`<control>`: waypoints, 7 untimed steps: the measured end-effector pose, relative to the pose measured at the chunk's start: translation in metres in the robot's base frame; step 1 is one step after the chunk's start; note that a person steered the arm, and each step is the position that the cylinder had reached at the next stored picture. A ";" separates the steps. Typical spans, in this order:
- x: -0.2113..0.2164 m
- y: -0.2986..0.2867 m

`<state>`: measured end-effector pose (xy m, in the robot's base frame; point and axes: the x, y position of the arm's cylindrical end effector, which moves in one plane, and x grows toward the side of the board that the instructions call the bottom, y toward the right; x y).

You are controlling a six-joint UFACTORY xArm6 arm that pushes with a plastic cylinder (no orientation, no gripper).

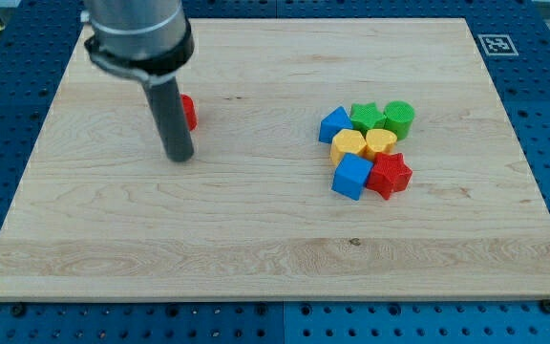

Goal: Place the red circle above the green star

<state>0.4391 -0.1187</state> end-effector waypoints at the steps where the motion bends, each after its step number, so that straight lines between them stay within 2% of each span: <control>1: -0.051 0.055; 2: -0.084 0.119; 3: -0.052 0.124; 4: -0.004 0.105; 5: 0.013 0.047; 6: 0.007 -0.014; 7: -0.024 -0.030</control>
<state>0.4152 -0.1486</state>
